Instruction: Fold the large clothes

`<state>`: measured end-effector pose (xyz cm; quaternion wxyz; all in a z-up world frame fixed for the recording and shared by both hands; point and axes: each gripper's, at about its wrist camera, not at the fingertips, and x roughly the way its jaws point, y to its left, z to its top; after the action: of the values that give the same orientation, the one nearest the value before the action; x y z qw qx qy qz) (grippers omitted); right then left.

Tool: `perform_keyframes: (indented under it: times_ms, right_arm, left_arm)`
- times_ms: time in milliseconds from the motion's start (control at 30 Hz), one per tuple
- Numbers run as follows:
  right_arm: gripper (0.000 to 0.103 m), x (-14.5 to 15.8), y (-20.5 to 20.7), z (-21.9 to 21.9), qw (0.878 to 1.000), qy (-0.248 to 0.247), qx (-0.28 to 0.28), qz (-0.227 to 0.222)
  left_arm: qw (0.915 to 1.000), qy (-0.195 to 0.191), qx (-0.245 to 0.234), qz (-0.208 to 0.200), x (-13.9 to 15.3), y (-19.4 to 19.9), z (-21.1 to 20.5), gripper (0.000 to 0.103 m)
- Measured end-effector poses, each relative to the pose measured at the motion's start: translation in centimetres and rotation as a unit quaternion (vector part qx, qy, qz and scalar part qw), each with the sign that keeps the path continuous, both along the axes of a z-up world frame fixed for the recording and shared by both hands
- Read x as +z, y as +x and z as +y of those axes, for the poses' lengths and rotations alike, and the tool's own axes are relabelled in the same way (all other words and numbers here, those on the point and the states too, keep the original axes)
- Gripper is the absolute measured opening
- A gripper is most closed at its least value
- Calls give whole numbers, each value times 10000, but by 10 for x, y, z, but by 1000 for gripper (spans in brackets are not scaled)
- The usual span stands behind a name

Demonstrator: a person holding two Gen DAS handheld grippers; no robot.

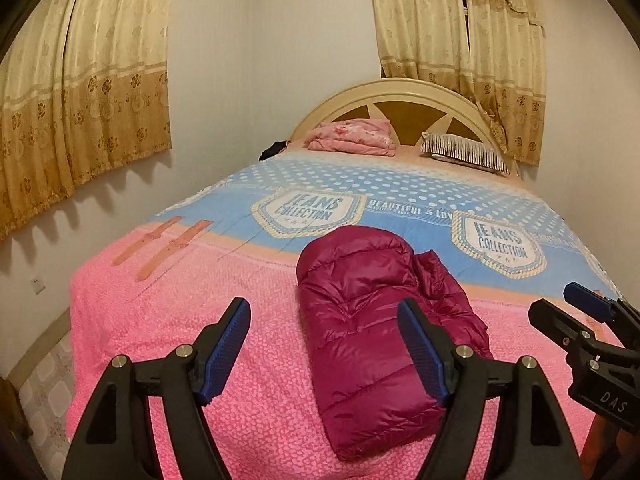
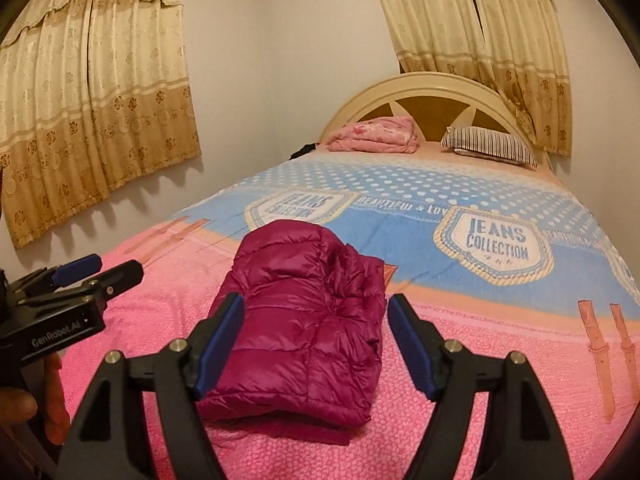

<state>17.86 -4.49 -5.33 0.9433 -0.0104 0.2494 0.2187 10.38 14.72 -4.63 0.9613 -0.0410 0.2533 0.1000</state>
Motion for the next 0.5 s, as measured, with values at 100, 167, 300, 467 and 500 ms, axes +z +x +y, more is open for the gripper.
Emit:
perform_keyframes:
  times_ms: [100,167,300,467,500]
  right_arm:
    - [77,1,-2,1,10000,8,7,-23]
    - [77,2,-4,1,10000,17,8,-39]
    - [77,4,-7,1,10000,4,37,-75]
    - [77,3,-8,2,10000,16,45,-58]
    - [77,3,-8,2,10000,22,42,-58]
  left_arm:
    - [10000,-32,-28,3,0,-1,0,77]
    - [10000,-24,-21,-5,0,-1,-1,77]
    - [10000,-51,-2,5,0,-2,1,77]
    - [10000,-69,8,24,-1,-1,3,77]
    - [10000,-66,11,29,-1,-1,4,77]
